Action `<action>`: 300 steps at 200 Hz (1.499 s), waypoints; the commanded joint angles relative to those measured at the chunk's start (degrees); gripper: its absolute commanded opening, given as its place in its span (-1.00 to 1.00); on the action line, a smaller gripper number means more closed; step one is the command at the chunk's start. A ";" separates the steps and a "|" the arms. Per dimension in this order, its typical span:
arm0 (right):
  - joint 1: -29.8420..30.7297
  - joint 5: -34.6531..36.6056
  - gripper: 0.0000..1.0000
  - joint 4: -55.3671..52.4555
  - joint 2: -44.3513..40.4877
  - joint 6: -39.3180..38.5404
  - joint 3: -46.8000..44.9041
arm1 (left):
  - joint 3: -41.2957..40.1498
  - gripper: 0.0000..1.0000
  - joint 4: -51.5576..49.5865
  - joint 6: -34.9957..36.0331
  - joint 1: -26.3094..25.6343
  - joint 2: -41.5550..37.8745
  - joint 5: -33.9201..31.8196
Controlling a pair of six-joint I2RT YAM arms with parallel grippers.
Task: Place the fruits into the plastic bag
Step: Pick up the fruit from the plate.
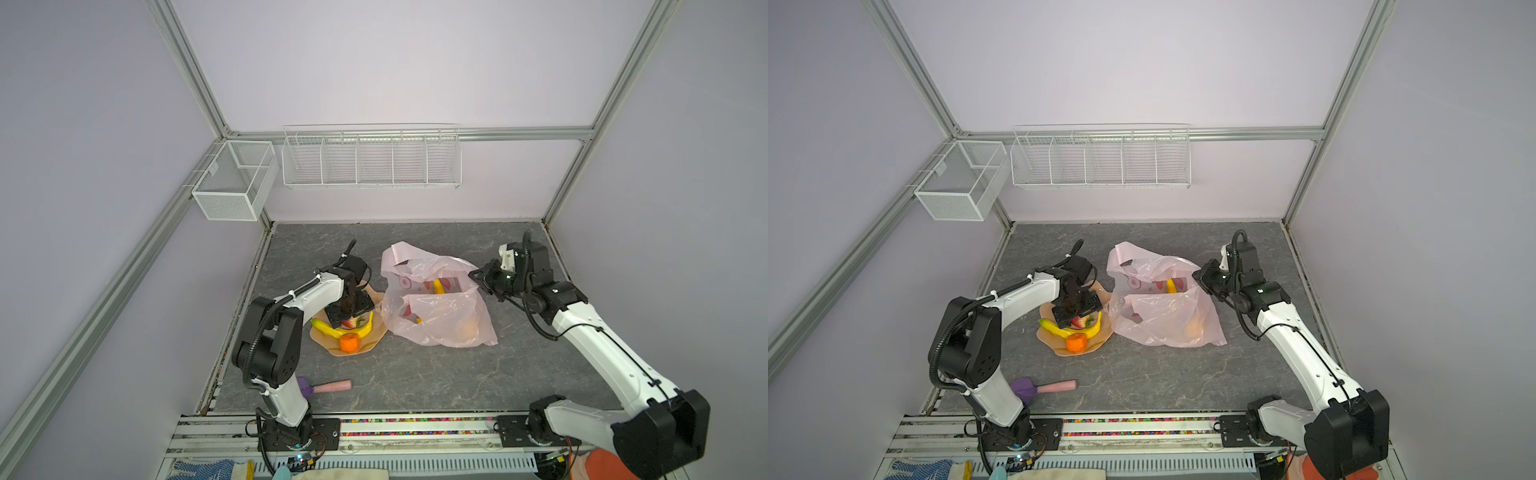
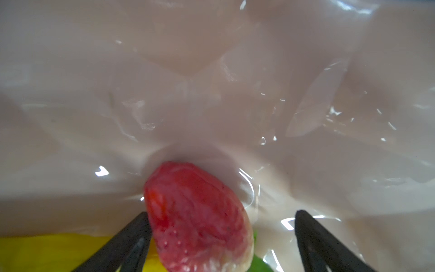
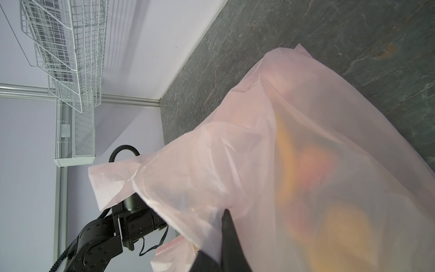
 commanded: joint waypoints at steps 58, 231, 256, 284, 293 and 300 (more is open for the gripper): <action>-0.03 0.50 -0.87 0.27 -0.66 -0.27 0.59 | 4.84 0.55 -1.51 3.58 0.34 4.19 -1.46; -0.03 1.23 -0.87 -0.18 -0.90 -0.04 0.65 | 9.06 -0.38 -5.18 8.50 0.38 -2.13 -3.03; -0.03 1.20 -0.87 -0.18 -0.81 -0.06 0.74 | 11.09 -0.51 -5.68 10.44 0.41 -4.19 -3.67; -0.06 1.20 -0.87 -0.02 -0.70 -0.08 0.83 | 12.08 -0.58 -5.95 12.20 0.44 -6.45 -4.84; -0.09 1.25 -0.87 -0.08 -0.67 -0.08 0.83 | 12.17 -0.60 -5.97 12.62 0.39 -6.92 -5.04; -0.05 1.16 -0.87 -0.01 -0.62 -0.10 0.83 | 12.19 -0.63 -6.00 12.95 0.44 -7.25 -5.09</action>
